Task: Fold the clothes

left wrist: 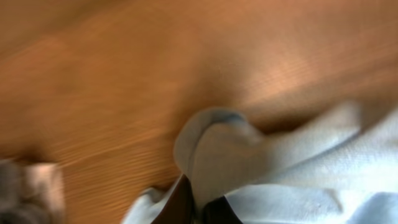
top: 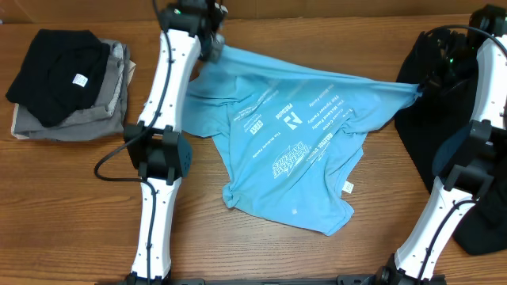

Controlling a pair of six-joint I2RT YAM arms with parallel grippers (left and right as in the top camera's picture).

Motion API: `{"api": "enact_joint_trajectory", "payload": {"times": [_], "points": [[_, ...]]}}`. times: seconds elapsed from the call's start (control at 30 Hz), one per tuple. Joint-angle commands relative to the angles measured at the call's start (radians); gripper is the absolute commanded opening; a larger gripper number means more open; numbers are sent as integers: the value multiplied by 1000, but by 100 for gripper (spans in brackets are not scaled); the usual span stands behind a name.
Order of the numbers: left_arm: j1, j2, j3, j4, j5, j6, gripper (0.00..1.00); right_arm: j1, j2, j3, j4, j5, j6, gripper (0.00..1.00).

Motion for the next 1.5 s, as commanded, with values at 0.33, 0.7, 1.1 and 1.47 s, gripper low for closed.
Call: {"api": "enact_joint_trajectory", "payload": {"times": [0.33, 0.7, 1.1, 1.47], "points": [[14, -328, 234, -79, -123, -82, 4, -2, -386, 160, -69, -18, 38, 4], [14, -487, 234, -204, -124, -89, 4, -2, -705, 159, -69, -18, 68, 4], [14, -826, 234, -217, -167, -114, 4, -2, -1143, 159, -69, 96, 109, 4], [14, -1004, 233, -235, -193, -126, 4, 10, -1415, 159, -69, 292, 154, 4]]}}
